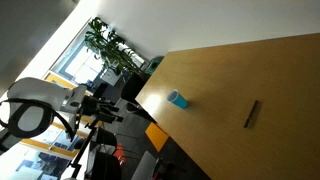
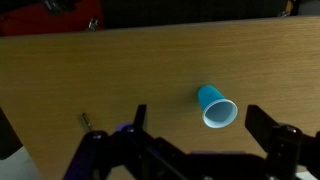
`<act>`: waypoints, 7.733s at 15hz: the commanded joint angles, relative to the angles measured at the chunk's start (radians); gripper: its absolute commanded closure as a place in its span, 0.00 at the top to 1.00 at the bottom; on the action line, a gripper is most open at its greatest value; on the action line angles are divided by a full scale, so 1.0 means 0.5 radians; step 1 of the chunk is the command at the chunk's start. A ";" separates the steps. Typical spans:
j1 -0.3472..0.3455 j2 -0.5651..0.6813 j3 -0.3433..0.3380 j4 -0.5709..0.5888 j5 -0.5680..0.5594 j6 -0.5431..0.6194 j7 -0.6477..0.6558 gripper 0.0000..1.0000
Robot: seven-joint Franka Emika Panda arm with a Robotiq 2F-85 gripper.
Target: Put the pen in the cup
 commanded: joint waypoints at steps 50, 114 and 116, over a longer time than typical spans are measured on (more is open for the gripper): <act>-0.481 1.636 -0.839 0.841 -0.447 0.927 -0.924 1.00; -0.705 3.417 -0.520 1.874 -0.413 1.291 -1.332 0.31; -0.706 3.424 -0.520 1.889 -0.412 1.287 -1.332 0.16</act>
